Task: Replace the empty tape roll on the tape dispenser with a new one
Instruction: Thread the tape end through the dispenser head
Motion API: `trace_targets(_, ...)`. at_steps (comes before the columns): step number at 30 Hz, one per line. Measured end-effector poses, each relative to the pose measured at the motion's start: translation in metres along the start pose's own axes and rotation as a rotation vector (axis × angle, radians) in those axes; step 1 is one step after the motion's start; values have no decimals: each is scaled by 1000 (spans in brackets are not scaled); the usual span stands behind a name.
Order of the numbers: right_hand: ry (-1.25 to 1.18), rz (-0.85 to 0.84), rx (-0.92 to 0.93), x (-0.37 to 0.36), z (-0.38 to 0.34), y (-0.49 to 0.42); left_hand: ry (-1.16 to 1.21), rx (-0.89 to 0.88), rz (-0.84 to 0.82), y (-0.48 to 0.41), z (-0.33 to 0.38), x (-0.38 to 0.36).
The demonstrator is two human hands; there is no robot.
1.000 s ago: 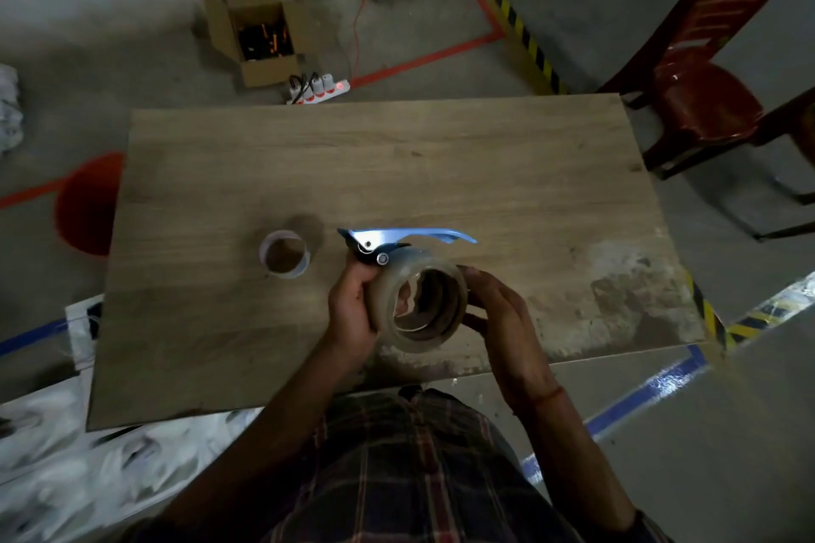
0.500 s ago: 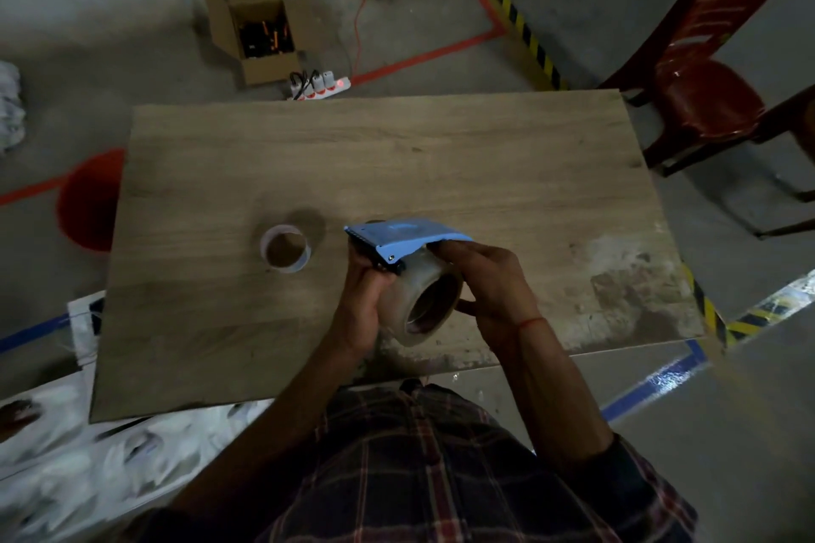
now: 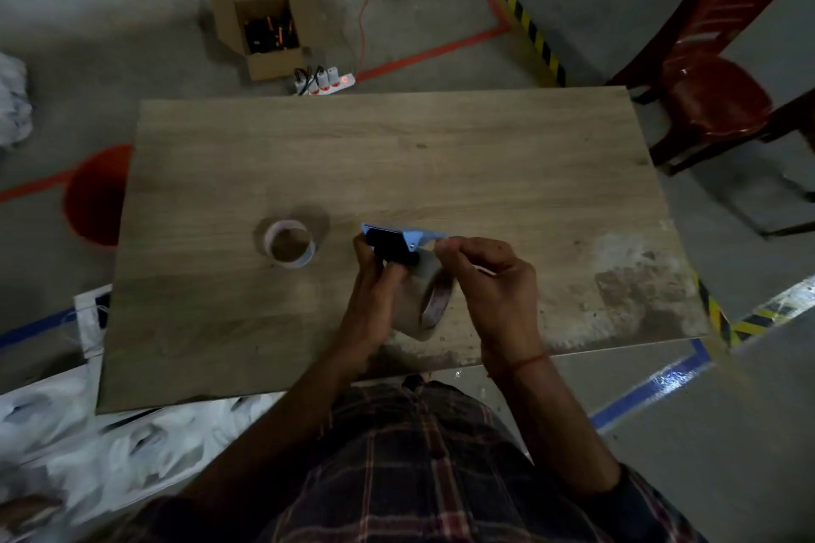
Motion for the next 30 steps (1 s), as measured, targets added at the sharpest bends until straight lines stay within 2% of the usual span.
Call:
trace_targets(5,132,15,160,9,-12,1,3,38,-13,-2,-4,-6)
trace_targets(16,314,48,234,16,-27,-16,-139,143,-186,1,6,-25)
trace_targets(30,486,30,535,17,-39,-4,-349,189,-166,3,21,-25)
Point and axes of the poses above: each hand's wrist, its own y-axis away from the middle knuckle, its own x-axis out of the back of the hand, z = x × y, the point moved 5 cm from there along -y, towards the middle knuckle, and after that the axes turned 10 degrees about -z, right-handed, at the moved point
